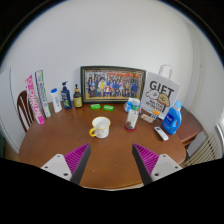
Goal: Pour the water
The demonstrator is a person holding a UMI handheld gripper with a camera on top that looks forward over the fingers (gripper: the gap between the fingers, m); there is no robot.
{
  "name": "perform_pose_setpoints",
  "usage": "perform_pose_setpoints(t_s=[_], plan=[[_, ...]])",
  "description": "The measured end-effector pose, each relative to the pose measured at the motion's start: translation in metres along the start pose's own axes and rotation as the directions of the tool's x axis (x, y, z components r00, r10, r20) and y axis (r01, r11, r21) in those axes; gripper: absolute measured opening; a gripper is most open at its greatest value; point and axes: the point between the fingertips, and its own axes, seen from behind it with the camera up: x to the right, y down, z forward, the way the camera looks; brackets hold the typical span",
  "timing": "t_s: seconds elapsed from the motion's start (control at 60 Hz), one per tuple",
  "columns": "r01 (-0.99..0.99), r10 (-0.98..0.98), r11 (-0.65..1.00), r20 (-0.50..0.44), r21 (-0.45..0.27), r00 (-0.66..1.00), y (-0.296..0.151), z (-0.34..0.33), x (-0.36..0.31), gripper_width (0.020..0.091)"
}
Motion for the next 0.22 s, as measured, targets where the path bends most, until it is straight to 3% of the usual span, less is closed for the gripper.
perform_pose_setpoints(t_s=[0.217], plan=[[-0.016, 0.017, 1.0, -0.026, 0.007, 1.0, 0.004, -0.012, 0.007, 0.0855]])
